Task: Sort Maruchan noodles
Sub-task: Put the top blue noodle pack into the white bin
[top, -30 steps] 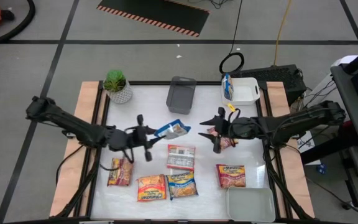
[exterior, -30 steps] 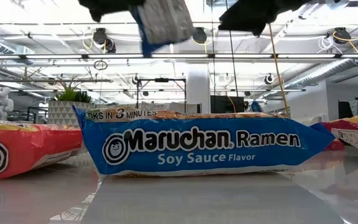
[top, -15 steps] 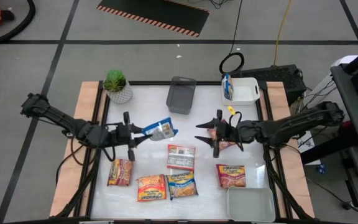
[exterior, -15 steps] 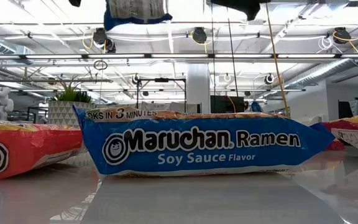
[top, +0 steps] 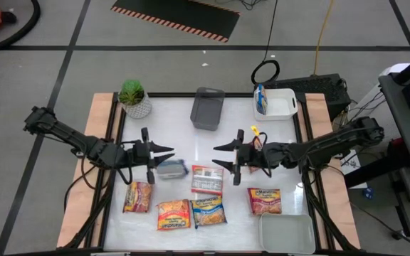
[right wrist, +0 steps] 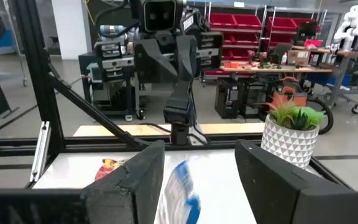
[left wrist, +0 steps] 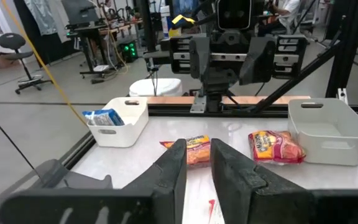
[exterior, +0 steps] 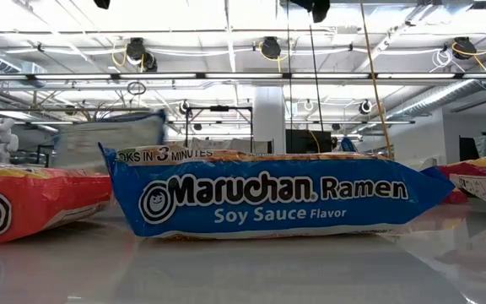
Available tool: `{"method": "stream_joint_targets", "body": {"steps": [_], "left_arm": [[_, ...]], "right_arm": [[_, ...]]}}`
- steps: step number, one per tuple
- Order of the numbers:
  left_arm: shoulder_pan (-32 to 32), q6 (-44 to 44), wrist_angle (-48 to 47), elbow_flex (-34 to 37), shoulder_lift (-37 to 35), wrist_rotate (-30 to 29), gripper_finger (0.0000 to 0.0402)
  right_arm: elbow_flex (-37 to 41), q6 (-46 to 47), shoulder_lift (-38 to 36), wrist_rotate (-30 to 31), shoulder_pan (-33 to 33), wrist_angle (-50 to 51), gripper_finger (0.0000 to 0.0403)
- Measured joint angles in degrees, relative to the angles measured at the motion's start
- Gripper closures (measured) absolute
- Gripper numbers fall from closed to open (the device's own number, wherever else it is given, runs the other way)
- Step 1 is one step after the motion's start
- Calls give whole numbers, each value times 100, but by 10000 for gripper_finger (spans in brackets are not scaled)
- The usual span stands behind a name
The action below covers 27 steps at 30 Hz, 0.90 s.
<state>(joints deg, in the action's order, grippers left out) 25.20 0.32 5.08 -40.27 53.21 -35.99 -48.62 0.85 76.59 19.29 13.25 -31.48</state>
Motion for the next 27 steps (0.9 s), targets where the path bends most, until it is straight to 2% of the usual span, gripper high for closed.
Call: {"method": "stream_joint_targets", "body": {"steps": [6,11,15,20,24,27], "left_arm": [[6,-132,-568,0,0,1,382],[6,-609,-1348,0,0,6,389],[-141,-1379,-2103,0,-56,150,367],[-442,-2485,-3170,0,-21,1077,306],[-451,-2879,-3960,0,192,1427,268],[-416,-2956,-4257,0,413,1498,255]], "right_arm": [[-61,-3,114,4,-12,17,210],[-61,-3,101,4,-12,30,210],[-64,-3,80,-2,-12,43,210],[-64,-3,82,-4,-12,48,210],[-64,-3,82,-4,-12,50,210],[-64,-5,82,-4,-12,52,210]]}}
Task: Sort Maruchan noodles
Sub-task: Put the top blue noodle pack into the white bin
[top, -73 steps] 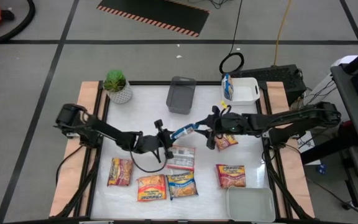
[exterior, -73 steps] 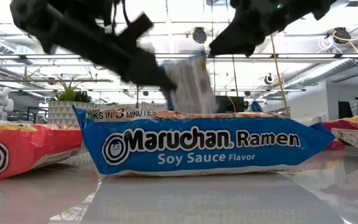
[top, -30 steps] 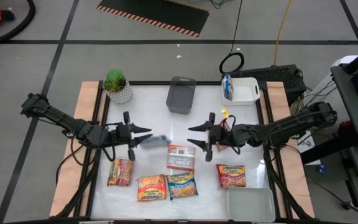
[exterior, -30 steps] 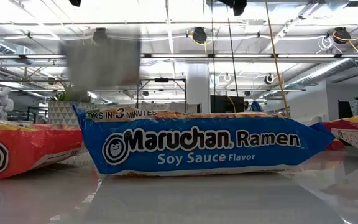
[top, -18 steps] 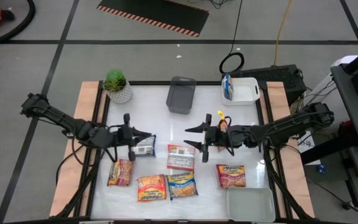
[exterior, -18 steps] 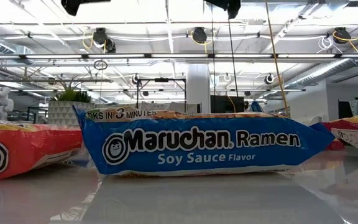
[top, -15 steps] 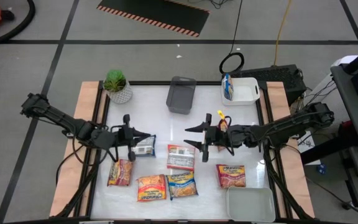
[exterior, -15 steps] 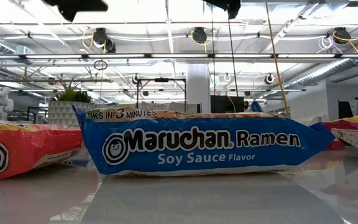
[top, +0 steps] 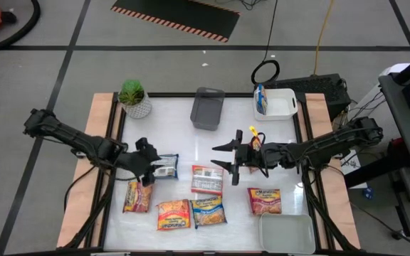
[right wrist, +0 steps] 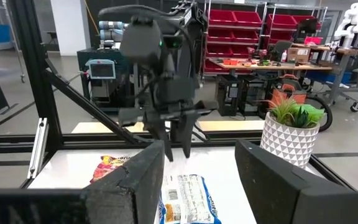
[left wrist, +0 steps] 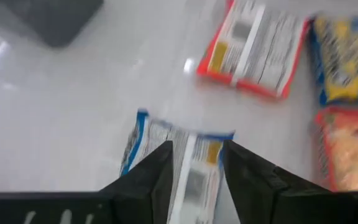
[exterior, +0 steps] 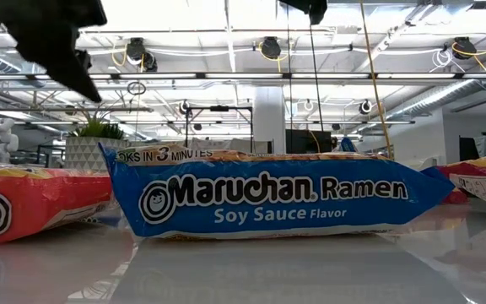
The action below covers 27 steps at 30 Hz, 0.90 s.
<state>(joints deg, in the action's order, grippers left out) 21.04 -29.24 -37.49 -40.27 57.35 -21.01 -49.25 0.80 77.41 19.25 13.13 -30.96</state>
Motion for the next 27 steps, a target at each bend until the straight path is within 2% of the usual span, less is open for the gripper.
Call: {"method": "stream_joint_targets", "body": {"steps": [10,17,22,27], "left_arm": [[-178,-51,-80,2,1088,85,252],[-525,-603,-398,2,1412,849,252],[-527,-1110,-1303,2,1405,865,252],[-527,-2353,-2670,5,1402,730,252]], "right_arm": [[0,0,0,-4,0,19,210],[0,-115,0,-4,0,41,211],[0,-131,0,-4,0,91,211],[0,-151,0,-7,0,105,211]]}}
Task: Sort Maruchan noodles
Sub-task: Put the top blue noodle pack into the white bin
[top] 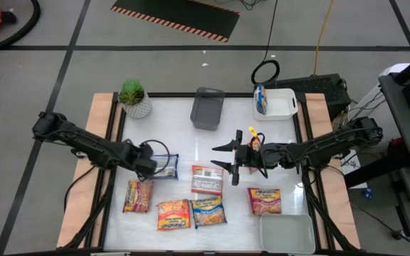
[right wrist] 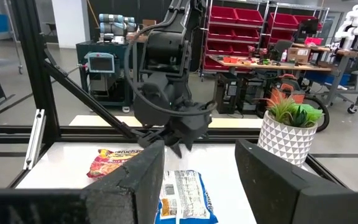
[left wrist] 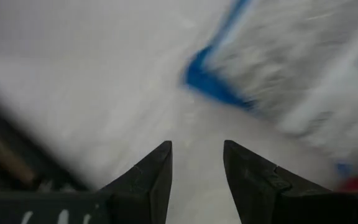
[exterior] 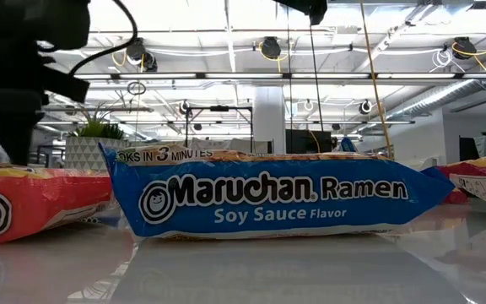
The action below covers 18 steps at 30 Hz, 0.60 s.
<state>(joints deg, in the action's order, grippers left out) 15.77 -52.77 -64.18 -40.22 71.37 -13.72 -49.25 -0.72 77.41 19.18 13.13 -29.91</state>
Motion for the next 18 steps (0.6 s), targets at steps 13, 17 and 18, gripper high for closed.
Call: {"method": "stream_joint_targets", "body": {"steps": [13,17,18], "left_arm": [[-154,608,1383,1202,-39,411,252],[-183,1150,1593,1222,-37,331,252],[-181,1227,1651,1205,-32,244,252]], "right_arm": [[0,-1,0,0,0,-1,211],[0,-17,0,0,0,2,211],[-4,-17,0,2,0,3,211]]}}
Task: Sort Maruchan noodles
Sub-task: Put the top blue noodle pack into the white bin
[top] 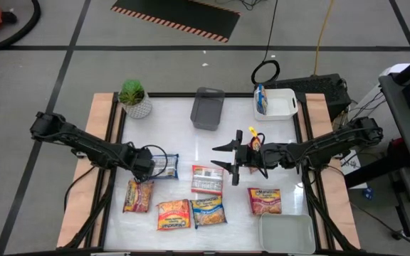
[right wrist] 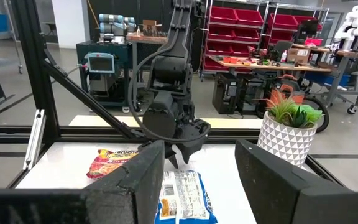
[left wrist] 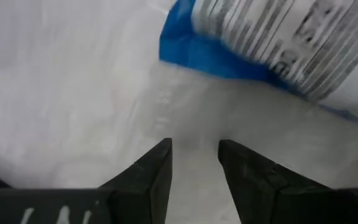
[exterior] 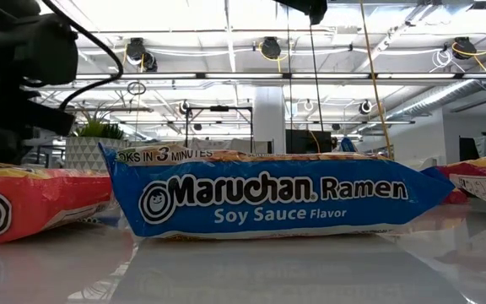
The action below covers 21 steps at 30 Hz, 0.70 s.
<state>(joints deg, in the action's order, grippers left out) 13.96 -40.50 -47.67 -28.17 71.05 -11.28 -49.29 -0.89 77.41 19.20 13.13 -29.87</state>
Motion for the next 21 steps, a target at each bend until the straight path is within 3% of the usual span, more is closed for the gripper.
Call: {"method": "stream_joint_targets", "body": {"steps": [6,11,15,21], "left_arm": [[-22,450,1085,-50,28,-1192,252],[-126,1539,2641,-32,22,-1594,252],[-265,1936,3428,-34,22,-1549,252],[-308,1809,2699,-51,12,-680,252]], "right_arm": [[-1,-28,0,3,0,17,211],[-1,-48,0,5,0,15,211],[-1,-48,0,7,0,16,211],[-1,-48,0,8,0,74,211]]}}
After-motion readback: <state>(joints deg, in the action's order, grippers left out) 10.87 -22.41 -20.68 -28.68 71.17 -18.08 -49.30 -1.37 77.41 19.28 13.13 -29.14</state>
